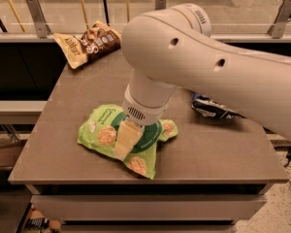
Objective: Move green rice chip bag near brown chip bag
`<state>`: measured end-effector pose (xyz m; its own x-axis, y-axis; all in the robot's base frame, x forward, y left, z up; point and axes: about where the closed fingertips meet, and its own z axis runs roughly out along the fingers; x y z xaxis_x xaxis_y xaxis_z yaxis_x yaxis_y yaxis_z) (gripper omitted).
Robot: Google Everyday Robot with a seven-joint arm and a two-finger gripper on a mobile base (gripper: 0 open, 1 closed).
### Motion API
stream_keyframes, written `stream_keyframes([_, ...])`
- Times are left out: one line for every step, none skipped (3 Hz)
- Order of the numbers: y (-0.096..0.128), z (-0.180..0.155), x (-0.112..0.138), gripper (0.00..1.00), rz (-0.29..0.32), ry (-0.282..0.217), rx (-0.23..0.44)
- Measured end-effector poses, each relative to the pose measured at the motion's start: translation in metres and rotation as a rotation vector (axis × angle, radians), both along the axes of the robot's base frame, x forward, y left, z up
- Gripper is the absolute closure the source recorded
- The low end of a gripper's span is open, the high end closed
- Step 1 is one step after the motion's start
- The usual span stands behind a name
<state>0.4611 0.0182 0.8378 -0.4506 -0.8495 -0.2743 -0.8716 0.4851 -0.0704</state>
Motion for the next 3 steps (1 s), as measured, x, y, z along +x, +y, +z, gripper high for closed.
stream_keyframes([0.0004,0.0011,-0.0006,0.40,0.001,-0.003,-0.001])
stream_keyframes([0.0006,0.0021,-0.0012,0.63,0.002,-0.005,-0.001])
stream_keyframes([0.0009,0.0030,-0.0018,0.87,0.003,-0.008,-0.002])
